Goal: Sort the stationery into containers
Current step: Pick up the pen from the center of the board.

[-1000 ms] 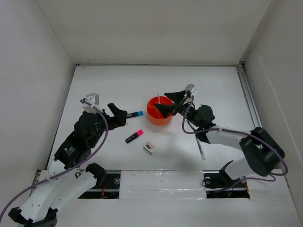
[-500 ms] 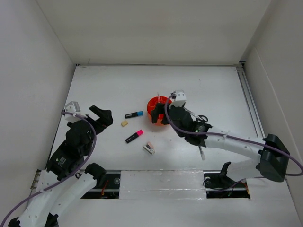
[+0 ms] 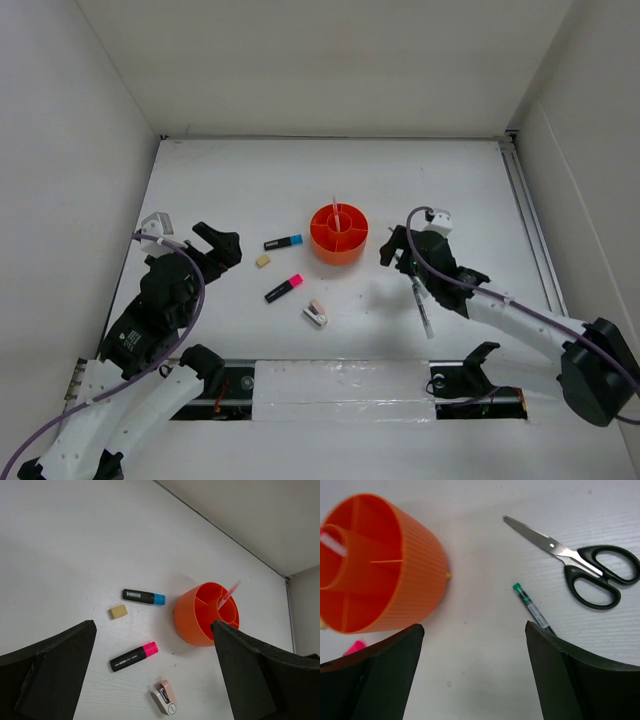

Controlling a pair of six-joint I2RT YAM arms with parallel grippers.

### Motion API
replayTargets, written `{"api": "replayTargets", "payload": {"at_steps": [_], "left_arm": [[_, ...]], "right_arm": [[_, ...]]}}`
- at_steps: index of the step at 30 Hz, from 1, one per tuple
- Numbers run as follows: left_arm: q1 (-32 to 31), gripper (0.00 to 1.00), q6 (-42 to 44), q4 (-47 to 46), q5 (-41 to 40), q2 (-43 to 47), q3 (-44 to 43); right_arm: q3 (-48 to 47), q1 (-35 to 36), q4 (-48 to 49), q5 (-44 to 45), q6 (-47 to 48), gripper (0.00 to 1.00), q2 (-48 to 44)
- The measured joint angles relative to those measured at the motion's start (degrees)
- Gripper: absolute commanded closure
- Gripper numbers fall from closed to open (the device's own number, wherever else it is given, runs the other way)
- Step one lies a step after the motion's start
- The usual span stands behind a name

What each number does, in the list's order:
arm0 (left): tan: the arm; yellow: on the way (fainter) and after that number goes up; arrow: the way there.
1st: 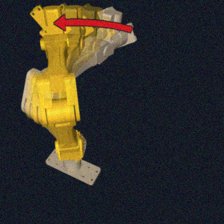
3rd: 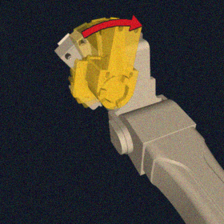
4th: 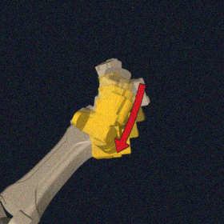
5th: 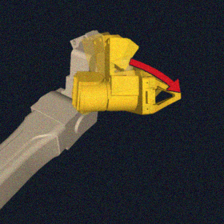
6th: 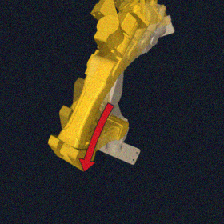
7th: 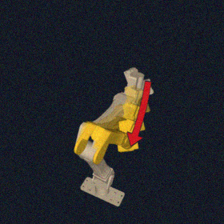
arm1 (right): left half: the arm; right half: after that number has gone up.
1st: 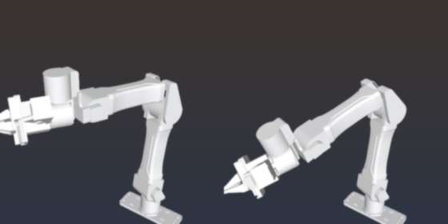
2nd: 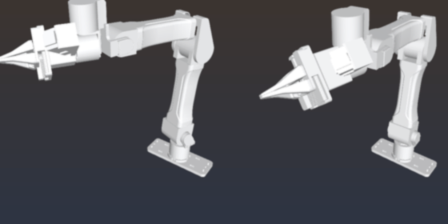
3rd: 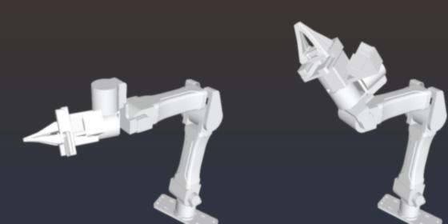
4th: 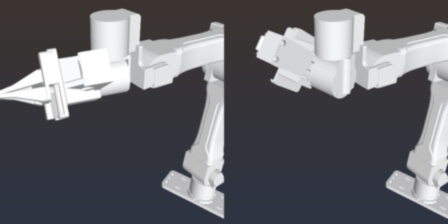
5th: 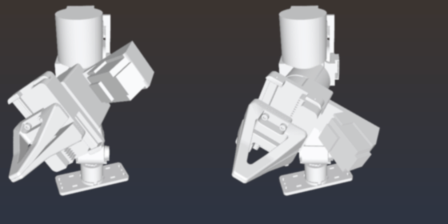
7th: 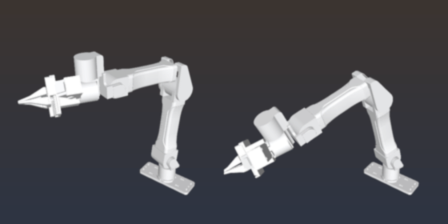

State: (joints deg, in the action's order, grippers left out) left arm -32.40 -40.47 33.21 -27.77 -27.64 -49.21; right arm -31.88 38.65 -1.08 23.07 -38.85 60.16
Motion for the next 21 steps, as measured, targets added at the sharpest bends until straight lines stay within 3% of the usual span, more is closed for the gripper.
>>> {"api": "replayTargets", "payload": {"at_steps": [5,21], "left_arm": [[0.0,0.0,1.18,-0.83,1.55,-0.2,0.0],[0.0,0.0,3.43,-1.99,4.7,0.04,0.0]], "right_arm": [[0.13,-4.42,-0.17,-2.67,-0.04,0.17,9.44],[-1.62,-7.85,-0.07,-5.33,1.55,0.26,19.87]]}}
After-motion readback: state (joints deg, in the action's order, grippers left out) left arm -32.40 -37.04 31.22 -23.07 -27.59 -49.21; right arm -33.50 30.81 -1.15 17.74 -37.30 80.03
